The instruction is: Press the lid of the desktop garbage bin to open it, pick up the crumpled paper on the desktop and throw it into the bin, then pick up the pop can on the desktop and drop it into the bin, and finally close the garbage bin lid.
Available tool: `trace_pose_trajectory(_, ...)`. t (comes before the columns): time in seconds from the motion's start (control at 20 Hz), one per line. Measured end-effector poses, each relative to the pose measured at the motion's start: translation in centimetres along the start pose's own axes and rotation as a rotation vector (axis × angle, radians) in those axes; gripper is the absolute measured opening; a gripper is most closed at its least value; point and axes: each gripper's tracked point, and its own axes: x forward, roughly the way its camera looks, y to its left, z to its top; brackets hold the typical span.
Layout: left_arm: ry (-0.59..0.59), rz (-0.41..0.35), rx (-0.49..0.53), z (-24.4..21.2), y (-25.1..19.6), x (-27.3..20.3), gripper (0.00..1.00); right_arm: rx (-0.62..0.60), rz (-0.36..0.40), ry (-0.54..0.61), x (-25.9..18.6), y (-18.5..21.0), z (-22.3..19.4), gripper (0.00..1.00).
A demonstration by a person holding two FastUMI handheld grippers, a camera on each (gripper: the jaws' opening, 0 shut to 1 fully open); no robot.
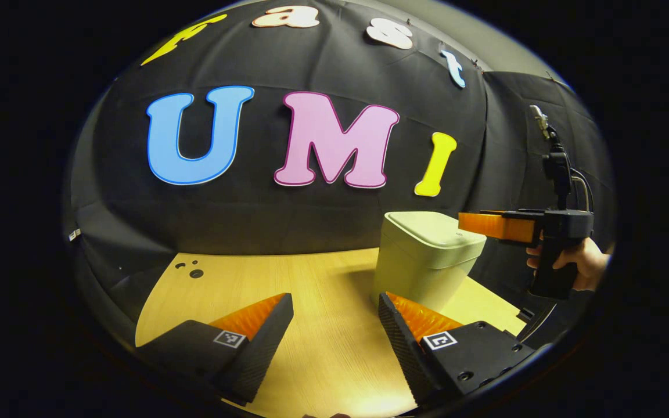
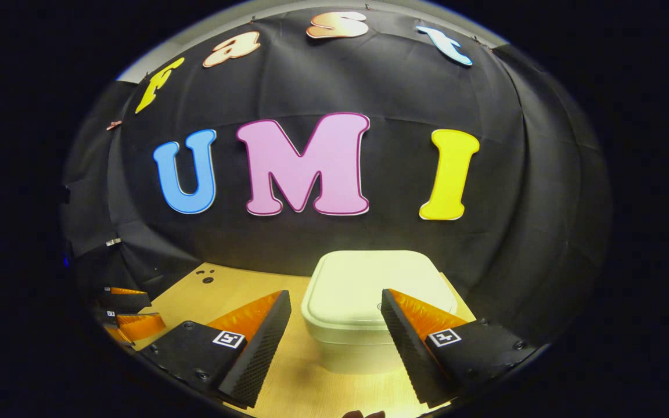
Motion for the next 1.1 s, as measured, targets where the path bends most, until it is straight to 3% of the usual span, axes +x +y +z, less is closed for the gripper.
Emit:
trace_pose_trajectory(0.35,-0.044,0.028,-0.015,0.5,1.9,-3.0,0.95,-0.054,0.020,-0.062,-5.1,4.9,0.4,0.98)
trace_pose_trajectory(0.75,-0.073,0.061,0.000,0.6,3.3,-5.8,0.95,-0.058,0.077,-0.071,-8.9,9.7,-2.1,0.98)
trace_pose_trajectory(1.1,-0.079,0.053,0.007,0.8,3.3,-6.7,0.95,-0.060,0.066,-0.048,-9.4,9.6,-3.4,0.98)
